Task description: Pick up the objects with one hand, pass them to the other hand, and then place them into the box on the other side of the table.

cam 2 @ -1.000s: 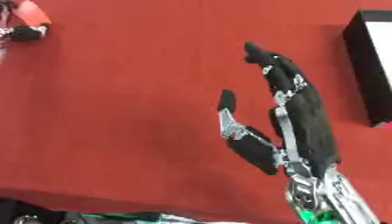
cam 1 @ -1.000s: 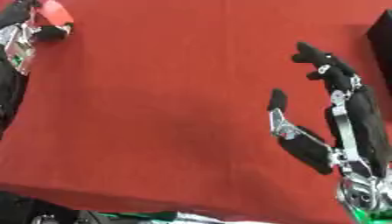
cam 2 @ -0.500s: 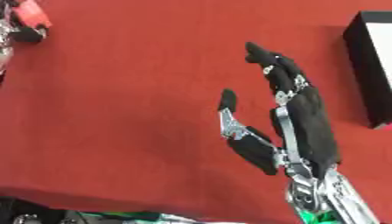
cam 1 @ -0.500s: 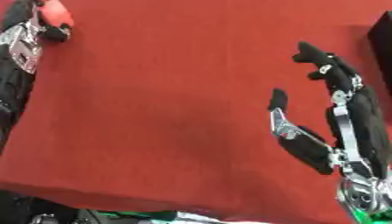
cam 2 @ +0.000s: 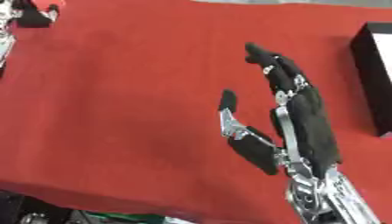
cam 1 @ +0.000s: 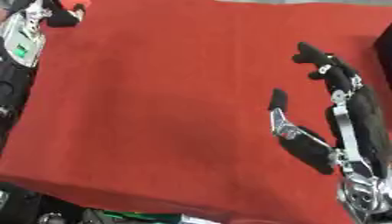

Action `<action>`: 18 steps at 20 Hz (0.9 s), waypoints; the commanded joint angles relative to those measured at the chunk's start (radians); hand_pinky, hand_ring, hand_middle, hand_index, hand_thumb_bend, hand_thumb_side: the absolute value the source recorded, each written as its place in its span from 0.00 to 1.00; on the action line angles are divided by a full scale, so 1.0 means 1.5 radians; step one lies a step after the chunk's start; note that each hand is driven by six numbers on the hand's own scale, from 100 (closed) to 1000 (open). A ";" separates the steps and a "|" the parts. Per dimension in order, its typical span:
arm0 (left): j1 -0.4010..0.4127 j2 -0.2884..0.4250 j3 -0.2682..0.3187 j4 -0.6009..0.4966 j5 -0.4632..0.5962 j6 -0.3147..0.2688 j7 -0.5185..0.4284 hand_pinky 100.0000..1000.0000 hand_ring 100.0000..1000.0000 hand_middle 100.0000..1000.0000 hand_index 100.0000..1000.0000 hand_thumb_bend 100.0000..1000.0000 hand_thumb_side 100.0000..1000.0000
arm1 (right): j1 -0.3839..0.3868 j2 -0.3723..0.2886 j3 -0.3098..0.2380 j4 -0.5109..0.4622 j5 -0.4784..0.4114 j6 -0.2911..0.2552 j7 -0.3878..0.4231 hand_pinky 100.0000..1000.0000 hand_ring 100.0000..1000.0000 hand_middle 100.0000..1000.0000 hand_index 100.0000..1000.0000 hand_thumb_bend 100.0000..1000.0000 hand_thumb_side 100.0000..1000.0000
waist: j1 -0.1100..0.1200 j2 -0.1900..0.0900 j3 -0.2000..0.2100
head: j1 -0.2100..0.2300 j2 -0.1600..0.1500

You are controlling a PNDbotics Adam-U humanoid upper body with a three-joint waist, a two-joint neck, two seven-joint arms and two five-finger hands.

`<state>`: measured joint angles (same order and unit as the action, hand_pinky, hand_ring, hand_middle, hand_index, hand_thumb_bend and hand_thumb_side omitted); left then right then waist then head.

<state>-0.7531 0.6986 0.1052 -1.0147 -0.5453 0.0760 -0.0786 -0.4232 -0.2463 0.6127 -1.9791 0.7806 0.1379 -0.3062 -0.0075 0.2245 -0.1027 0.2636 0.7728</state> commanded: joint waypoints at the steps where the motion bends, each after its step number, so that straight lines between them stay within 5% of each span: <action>1: 0.013 0.006 -0.022 -0.104 0.060 -0.017 -0.050 0.71 0.43 0.36 0.52 0.00 0.27 | -0.008 -0.013 -0.009 -0.014 0.002 -0.003 0.008 0.66 0.83 0.71 0.91 0.00 0.36 | 0.005 -0.023 0.002 | -0.012 -0.002; 10: 0.089 -0.076 -0.141 -0.312 0.196 -0.034 -0.210 0.72 0.44 0.37 0.53 0.00 0.41 | -0.007 -0.027 -0.014 -0.014 0.001 -0.020 0.037 0.67 0.83 0.72 0.91 0.02 0.34 | 0.001 -0.069 0.011 | -0.077 -0.002; 18: 0.104 -0.167 -0.222 -0.378 0.312 0.002 -0.322 0.73 0.45 0.38 0.53 0.00 0.58 | -0.018 -0.031 -0.012 -0.014 -0.003 -0.051 0.041 0.68 0.83 0.73 0.92 0.25 0.41 | 0.001 -0.079 0.010 | -0.103 -0.002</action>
<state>-0.5841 0.4502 -0.2191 -1.5531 -0.1065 0.0712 -0.5387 -0.4347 -0.2807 0.6038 -1.9791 0.7782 0.0711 -0.2418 -0.0083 0.1276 -0.0869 0.1149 0.7729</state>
